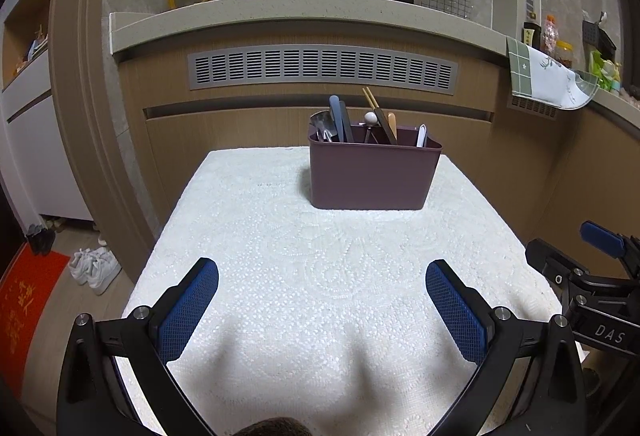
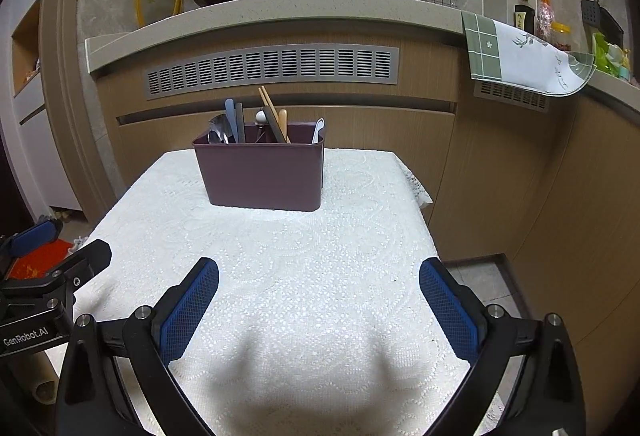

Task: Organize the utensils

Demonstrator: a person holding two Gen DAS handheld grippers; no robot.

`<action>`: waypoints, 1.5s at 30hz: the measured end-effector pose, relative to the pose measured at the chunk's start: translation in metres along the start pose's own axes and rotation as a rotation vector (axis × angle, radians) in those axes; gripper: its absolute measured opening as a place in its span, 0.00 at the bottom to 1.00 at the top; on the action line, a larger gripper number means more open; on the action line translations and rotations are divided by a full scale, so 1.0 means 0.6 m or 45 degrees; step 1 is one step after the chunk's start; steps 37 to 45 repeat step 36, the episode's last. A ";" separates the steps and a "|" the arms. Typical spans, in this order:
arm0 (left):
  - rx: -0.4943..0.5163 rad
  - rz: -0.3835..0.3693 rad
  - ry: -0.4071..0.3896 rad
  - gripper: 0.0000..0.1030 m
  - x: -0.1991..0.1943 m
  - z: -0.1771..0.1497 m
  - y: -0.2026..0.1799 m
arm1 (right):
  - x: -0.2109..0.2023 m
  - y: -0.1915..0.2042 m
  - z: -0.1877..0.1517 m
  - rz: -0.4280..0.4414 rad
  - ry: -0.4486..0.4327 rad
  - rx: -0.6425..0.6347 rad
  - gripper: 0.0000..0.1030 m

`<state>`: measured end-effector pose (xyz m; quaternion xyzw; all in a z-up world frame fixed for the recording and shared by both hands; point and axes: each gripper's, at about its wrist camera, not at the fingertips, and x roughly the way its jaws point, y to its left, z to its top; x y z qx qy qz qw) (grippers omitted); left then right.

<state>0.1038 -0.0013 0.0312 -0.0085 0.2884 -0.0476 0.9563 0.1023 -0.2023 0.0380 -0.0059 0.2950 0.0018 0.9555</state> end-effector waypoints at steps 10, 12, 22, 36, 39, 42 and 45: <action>0.001 -0.002 0.001 1.00 0.000 0.001 -0.001 | -0.004 -0.003 0.001 0.005 -0.009 0.001 0.97; -0.002 -0.002 0.001 1.00 -0.001 0.002 -0.001 | -0.004 -0.004 0.002 0.007 -0.010 0.002 0.97; 0.003 -0.003 -0.005 1.00 -0.005 0.004 -0.005 | -0.007 -0.007 0.004 0.017 -0.018 0.004 0.98; 0.017 0.025 -0.042 1.00 -0.011 0.002 -0.008 | -0.004 -0.009 0.005 0.013 -0.019 0.003 0.99; 0.017 0.025 -0.042 1.00 -0.011 0.002 -0.008 | -0.004 -0.009 0.005 0.013 -0.019 0.003 0.99; 0.017 0.025 -0.042 1.00 -0.011 0.002 -0.008 | -0.004 -0.009 0.005 0.013 -0.019 0.003 0.99; 0.017 0.025 -0.042 1.00 -0.011 0.002 -0.008 | -0.004 -0.009 0.005 0.013 -0.019 0.003 0.99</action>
